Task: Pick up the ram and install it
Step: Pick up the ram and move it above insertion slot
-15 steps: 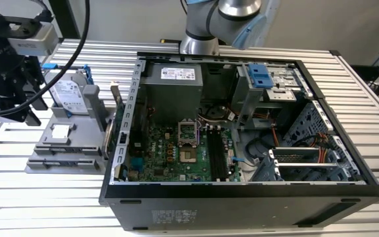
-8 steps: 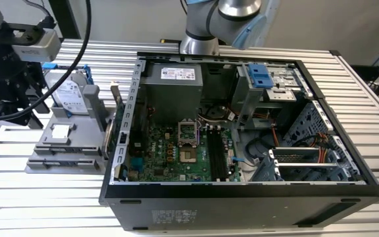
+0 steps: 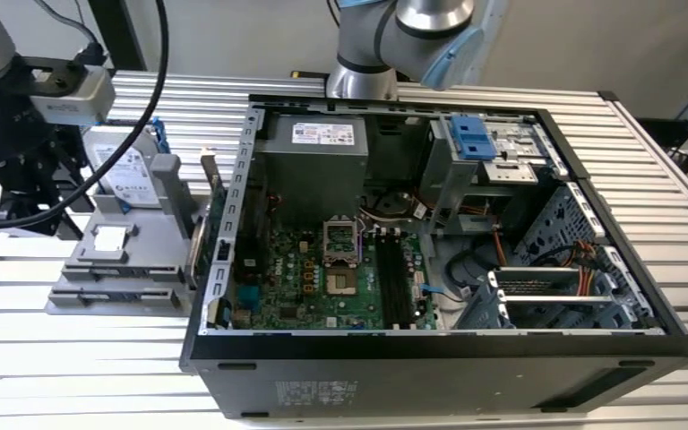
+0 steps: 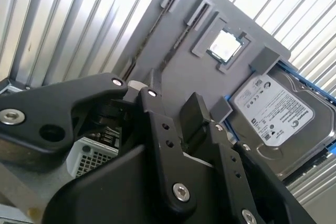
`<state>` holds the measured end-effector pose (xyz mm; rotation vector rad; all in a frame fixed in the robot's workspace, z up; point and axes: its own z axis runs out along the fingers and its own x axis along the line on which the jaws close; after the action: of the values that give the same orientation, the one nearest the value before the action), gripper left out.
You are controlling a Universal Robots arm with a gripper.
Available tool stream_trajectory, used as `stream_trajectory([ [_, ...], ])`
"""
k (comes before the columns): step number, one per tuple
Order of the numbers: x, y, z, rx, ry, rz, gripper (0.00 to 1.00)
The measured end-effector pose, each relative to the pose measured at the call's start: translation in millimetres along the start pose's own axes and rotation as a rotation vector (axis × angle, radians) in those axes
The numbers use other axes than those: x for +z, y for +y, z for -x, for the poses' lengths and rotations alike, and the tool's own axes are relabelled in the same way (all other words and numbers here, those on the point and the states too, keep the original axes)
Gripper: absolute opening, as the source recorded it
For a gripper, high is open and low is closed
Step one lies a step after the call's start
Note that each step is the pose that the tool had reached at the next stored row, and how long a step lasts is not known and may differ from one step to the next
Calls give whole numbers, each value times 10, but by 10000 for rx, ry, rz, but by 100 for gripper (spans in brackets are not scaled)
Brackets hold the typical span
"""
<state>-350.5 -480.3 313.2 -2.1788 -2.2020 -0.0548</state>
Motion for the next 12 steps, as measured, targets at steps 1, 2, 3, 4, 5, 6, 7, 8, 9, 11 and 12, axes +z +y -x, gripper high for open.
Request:
stream_trajectory([
  [1, 13, 0, 1, 0, -1, -1, 100],
  [2, 27, 0, 2, 0, 0, 0, 100],
  [3, 40, 0, 2, 0, 0, 0, 100],
  [4, 54, 0, 3, 0, 0, 0, 100],
  [5, 67, 0, 4, 0, 0, 0, 100],
  [6, 80, 0, 5, 0, 0, -1, 100],
  [7, 92, 0, 5, 0, -1, -1, 100],
  [8, 105, 0, 6, 0, -1, 0, 100],
  [9, 118, 0, 7, 0, 0, 0, 100],
  [11, 142, 0, 8, 0, -1, -1, 100],
  [12, 153, 1, 9, 0, 0, 0, 100],
])
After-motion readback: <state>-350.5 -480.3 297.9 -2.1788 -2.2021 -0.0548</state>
